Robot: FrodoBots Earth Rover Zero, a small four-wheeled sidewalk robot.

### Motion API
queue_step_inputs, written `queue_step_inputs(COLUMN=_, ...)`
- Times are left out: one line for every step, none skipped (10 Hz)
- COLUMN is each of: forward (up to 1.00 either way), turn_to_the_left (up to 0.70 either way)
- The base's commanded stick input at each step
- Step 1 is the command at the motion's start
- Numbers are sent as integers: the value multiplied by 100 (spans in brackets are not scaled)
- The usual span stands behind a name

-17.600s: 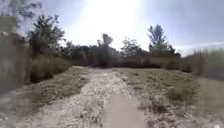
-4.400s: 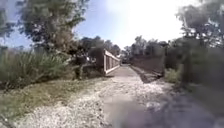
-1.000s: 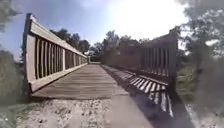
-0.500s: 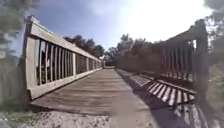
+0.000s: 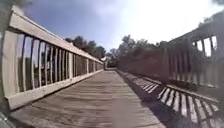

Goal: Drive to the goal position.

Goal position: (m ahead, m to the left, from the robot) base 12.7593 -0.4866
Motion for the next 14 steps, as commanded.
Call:
queue_step_inputs(forward=70, turn_to_the_left=0)
queue_step_inputs(forward=70, turn_to_the_left=0)
queue_step_inputs(forward=70, turn_to_the_left=0)
queue_step_inputs(forward=70, turn_to_the_left=0)
queue_step_inputs(forward=70, turn_to_the_left=0)
queue_step_inputs(forward=70, turn_to_the_left=0)
queue_step_inputs(forward=70, turn_to_the_left=0)
queue_step_inputs(forward=70, turn_to_the_left=0)
queue_step_inputs(forward=70, turn_to_the_left=0)
queue_step_inputs(forward=70, turn_to_the_left=0)
queue_step_inputs(forward=70, turn_to_the_left=0)
queue_step_inputs(forward=70, turn_to_the_left=0)
queue_step_inputs(forward=70, turn_to_the_left=0)
queue_step_inputs(forward=70, turn_to_the_left=0)
